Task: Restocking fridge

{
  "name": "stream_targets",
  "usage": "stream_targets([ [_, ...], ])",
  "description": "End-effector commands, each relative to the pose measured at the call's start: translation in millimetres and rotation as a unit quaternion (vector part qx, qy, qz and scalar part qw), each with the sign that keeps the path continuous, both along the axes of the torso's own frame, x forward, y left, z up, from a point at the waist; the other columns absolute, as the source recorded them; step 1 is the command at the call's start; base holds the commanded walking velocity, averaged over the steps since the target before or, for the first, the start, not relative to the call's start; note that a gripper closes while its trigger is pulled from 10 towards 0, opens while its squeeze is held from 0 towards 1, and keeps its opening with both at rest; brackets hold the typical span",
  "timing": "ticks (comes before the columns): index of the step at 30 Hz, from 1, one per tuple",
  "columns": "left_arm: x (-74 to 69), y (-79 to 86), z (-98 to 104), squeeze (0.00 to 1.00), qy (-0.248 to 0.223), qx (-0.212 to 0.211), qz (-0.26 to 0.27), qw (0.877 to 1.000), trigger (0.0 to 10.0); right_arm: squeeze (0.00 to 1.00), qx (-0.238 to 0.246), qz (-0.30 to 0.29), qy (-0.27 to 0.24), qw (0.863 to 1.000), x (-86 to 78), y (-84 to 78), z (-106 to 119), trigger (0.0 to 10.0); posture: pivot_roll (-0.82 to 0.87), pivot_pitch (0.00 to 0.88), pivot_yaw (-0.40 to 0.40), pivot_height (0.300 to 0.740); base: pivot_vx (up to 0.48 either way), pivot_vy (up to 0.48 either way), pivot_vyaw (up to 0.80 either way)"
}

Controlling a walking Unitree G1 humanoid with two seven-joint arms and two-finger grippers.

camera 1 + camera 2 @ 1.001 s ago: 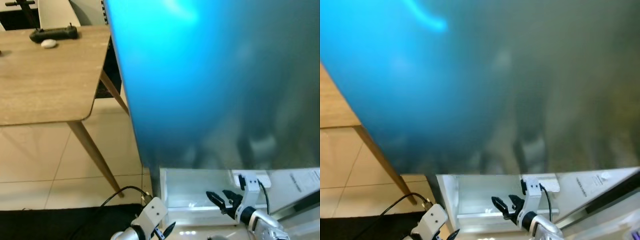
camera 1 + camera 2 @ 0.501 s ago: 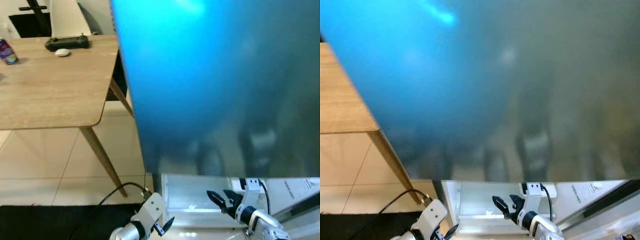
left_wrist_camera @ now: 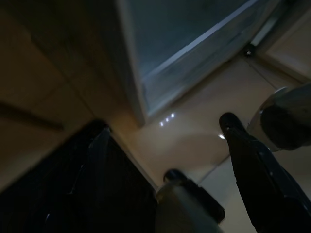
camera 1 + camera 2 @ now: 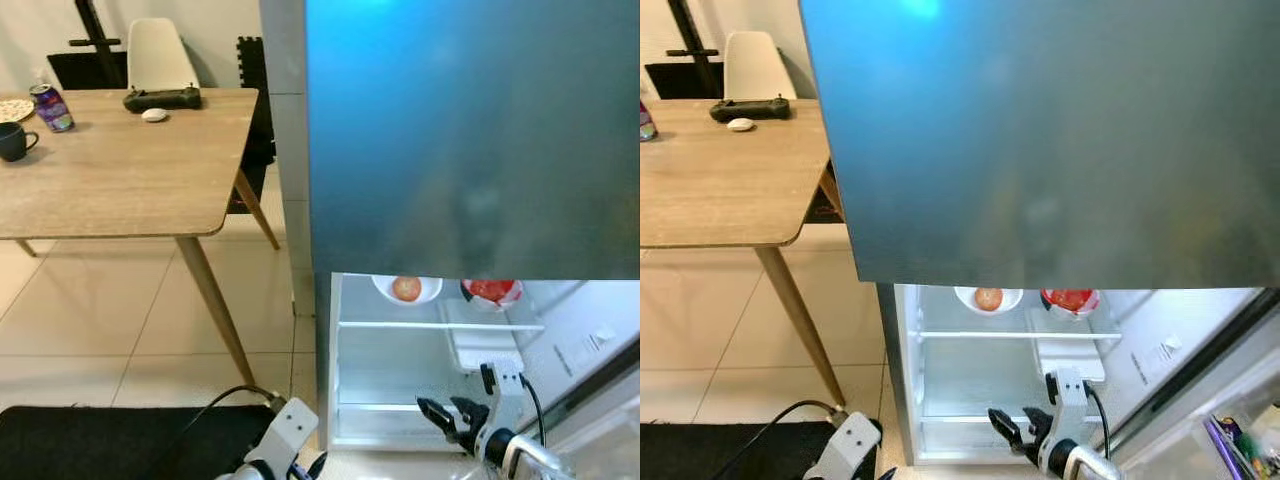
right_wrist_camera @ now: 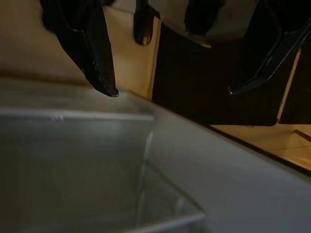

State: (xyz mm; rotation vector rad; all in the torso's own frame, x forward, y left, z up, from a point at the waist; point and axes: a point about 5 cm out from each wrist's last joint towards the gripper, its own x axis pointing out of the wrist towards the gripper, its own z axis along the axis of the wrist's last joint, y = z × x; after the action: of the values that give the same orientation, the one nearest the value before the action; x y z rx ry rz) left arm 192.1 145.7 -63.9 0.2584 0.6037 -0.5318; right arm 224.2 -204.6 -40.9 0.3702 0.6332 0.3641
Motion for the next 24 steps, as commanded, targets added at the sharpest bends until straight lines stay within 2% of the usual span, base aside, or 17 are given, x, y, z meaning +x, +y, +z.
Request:
stream_targets([
  [1, -8.8, 18.9, -7.2, 0.00, 0.031, 0.025, 0.034, 0.999, 10.0, 0.00, -0.012, -0.004, 0.025, 1.000, -9.6, -4.6, -6.6, 10.0, 0.00, 0.073, -0.022, 0.740, 0.000, 0.000, 0.00],
  [3, -8.8, 18.9, -7.2, 0.00, 0.031, 0.025, 0.034, 0.999, 10.0, 0.00, -0.012, -0.004, 0.025, 1.000, -9.6, -4.6, -6.6, 10.0, 0.00, 0.073, -0.022, 0.740, 0.000, 0.000, 0.00],
  [7, -25.9, 34.5, -16.7, 0.00, 0.071, 0.047, 0.059, 0.995, 10.0, 0.00, -0.038, -0.021, 0.064, 0.997, -26.8, -13.1, -17.6, 10.0, -0.01, 0.069, -0.021, 0.740, 0.000, 0.000, 0.00],
  [10, -30.9, 38.0, -19.2, 0.00, 0.083, 0.051, 0.065, 0.993, 10.0, 0.00, -0.046, -0.024, 0.076, 0.996, -31.4, -15.3, -20.3, 10.0, -0.01, 0.069, -0.021, 0.740, 0.000, 0.000, 0.00],
  [17, -61.9, 55.6, -32.1, 0.00, 0.157, 0.067, 0.105, 0.980, 10.0, 0.00, -0.079, -0.032, 0.139, 0.987, -60.1, -21.6, -35.8, 10.0, -0.01, 0.039, -0.031, 0.740, 0.000, 0.000, 0.00],
  [20, -64.4, 57.3, -33.0, 0.00, 0.164, 0.068, 0.111, 0.978, 10.0, 0.00, -0.083, -0.033, 0.145, 0.985, -62.6, -21.8, -37.1, 10.0, -0.01, 0.037, -0.031, 0.740, 0.000, 0.000, 0.00],
  [21, -71.6, 62.9, -35.7, 0.00, 0.183, 0.075, 0.133, 0.971, 10.0, 0.00, -0.103, -0.029, 0.168, 0.980, -74.2, -22.2, -43.0, 10.0, -0.02, 0.017, -0.032, 0.740, 0.000, 0.000, 0.00],
  [23, -76.0, 67.1, -37.4, 0.00, 0.197, 0.083, 0.151, 0.965, 10.0, 0.00, -0.137, -0.036, 0.198, 0.970, -88.2, -25.5, -49.5, 10.0, -0.02, 0.002, -0.038, 0.740, 0.000, 0.000, 0.00],
  [24, -76.0, 67.1, -37.4, 0.00, 0.197, 0.083, 0.151, 0.965, 10.0, 0.00, -0.137, -0.036, 0.198, 0.970, -88.2, -25.5, -49.5, 10.0, -0.02, 0.002, -0.038, 0.740, 0.000, 0.000, 0.00],
])
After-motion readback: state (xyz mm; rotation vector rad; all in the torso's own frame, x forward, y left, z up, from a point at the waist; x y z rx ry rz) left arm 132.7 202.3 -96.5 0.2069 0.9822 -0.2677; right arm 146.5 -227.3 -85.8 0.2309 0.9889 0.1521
